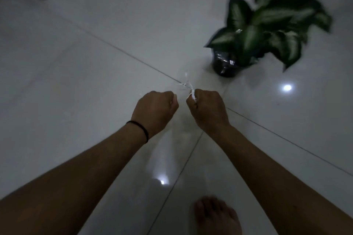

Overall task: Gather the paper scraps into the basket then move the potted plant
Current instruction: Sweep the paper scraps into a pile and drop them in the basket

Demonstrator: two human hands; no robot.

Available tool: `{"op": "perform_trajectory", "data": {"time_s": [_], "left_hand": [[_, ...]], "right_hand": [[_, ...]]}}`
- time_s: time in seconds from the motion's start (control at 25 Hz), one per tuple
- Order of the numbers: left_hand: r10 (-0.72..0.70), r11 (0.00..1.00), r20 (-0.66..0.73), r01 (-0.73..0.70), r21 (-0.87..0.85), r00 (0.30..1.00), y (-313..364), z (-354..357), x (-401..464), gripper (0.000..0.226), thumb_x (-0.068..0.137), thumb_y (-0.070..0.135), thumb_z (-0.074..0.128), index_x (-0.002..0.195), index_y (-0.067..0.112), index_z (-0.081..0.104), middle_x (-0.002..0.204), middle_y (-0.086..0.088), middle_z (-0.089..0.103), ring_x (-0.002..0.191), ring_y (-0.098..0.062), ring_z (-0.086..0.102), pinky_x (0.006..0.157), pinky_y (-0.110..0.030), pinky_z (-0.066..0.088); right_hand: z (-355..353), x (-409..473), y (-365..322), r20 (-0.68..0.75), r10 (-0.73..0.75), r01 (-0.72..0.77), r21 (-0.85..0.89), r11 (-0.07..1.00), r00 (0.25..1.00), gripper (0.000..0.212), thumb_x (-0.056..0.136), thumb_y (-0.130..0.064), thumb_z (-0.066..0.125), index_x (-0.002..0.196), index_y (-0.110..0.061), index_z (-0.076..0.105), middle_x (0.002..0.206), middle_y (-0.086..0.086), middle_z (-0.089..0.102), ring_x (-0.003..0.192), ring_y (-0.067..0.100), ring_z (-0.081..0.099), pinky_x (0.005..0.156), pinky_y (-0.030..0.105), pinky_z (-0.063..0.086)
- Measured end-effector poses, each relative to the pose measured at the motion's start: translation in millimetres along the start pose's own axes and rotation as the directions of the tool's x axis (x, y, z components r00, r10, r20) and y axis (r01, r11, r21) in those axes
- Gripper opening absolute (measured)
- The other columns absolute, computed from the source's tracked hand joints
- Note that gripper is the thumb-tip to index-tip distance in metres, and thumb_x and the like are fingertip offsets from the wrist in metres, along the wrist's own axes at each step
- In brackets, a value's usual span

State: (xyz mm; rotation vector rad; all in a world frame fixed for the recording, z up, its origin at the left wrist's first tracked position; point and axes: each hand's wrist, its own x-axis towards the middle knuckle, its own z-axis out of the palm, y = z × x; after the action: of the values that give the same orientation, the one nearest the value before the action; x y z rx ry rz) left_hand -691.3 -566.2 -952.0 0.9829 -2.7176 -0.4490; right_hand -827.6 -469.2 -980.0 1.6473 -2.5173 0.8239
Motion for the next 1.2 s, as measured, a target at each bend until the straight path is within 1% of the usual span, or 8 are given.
{"op": "perform_trajectory", "data": {"time_s": [0.24,0.36,0.48,0.68,0.76,0.96,1.08,1.2], "left_hand": [[0.453,0.876,-0.101,-0.463,-0.137,0.886,144,-11,14,0.035,0.094,0.018,0.052,0.061,0.017,0.043,0.052,-0.013,0.053,0.046,-0.033,0.049,0.046,-0.034,0.039],[0.538,0.811,-0.132,-0.554,-0.188,0.832,234,-35,0,0.037,0.096,0.024,0.049,0.061,0.019,0.041,0.055,-0.012,0.056,0.052,-0.032,0.052,0.051,-0.033,0.034],[0.71,0.65,-0.206,-0.739,-0.175,0.673,329,-72,-31,0.033,0.087,0.013,0.063,0.058,0.015,0.047,0.048,-0.01,0.049,0.042,-0.032,0.05,0.042,-0.03,0.035],[0.775,0.564,-0.191,-0.796,-0.22,0.602,461,-101,-52,0.038,0.088,0.013,0.063,0.056,0.016,0.043,0.048,-0.005,0.047,0.044,-0.028,0.048,0.041,-0.031,0.037],[0.855,0.448,-0.228,-0.885,-0.131,0.466,534,-98,-70,0.033,0.078,0.003,0.073,0.055,0.011,0.051,0.045,-0.006,0.05,0.038,-0.027,0.05,0.034,-0.03,0.041],[0.854,0.357,-0.293,-0.894,-0.271,0.43,698,-44,-134,0.036,0.1,0.03,0.041,0.07,0.017,0.056,0.067,-0.009,0.061,0.061,-0.026,0.052,0.055,-0.032,0.035],[0.93,0.212,-0.264,-0.961,-0.179,0.255,762,-18,-185,0.029,0.101,0.022,0.041,0.084,0.009,0.061,0.08,-0.012,0.064,0.068,-0.026,0.055,0.059,-0.032,0.036],[0.941,0.257,-0.145,-0.924,-0.283,0.306,802,16,-223,0.032,0.101,0.022,0.039,0.077,0.01,0.057,0.078,-0.011,0.065,0.069,-0.027,0.059,0.062,-0.035,0.048]], "right_hand": [[-151,-73,50,-0.171,0.121,-0.157,-0.219,0.963,0.978,0.032,0.091,-0.004,0.059,0.061,-0.008,0.051,0.047,0.009,0.047,0.038,0.028,0.043,0.04,0.028,0.035],[-238,-116,49,-0.261,0.36,-0.412,-0.182,0.893,0.896,0.045,0.097,-0.017,0.054,0.056,-0.021,0.037,0.046,-0.008,0.034,0.04,0.013,0.032,0.049,0.026,0.023],[-328,-169,64,-0.339,0.412,-0.506,-0.263,0.822,0.846,0.048,0.099,-0.026,0.051,0.054,-0.02,0.036,0.047,-0.005,0.037,0.044,0.018,0.038,0.049,0.029,0.023],[-441,-238,94,-0.417,0.479,-0.602,-0.24,0.762,0.773,0.047,0.097,-0.025,0.052,0.052,-0.022,0.039,0.048,-0.007,0.04,0.043,0.012,0.038,0.047,0.027,0.024],[-487,-279,123,-0.497,0.496,-0.651,-0.203,0.731,0.712,0.049,0.096,-0.023,0.053,0.051,-0.025,0.033,0.047,-0.007,0.039,0.043,0.011,0.038,0.047,0.029,0.022],[-571,-398,196,-0.678,0.512,-0.759,-0.106,0.642,0.528,0.052,0.099,-0.021,0.053,0.052,-0.026,0.031,0.049,-0.001,0.044,0.047,0.016,0.04,0.048,0.032,0.025],[-594,-469,229,-0.732,0.565,-0.845,-0.025,0.534,0.38,0.048,0.102,-0.027,0.049,0.055,-0.024,0.04,0.055,0.0,0.049,0.051,0.016,0.044,0.049,0.031,0.026],[-599,-528,251,-0.741,0.623,-0.915,0.027,0.402,0.252,0.047,0.102,-0.024,0.047,0.056,-0.02,0.039,0.055,-0.006,0.042,0.051,0.011,0.039,0.052,0.032,0.026]]}}
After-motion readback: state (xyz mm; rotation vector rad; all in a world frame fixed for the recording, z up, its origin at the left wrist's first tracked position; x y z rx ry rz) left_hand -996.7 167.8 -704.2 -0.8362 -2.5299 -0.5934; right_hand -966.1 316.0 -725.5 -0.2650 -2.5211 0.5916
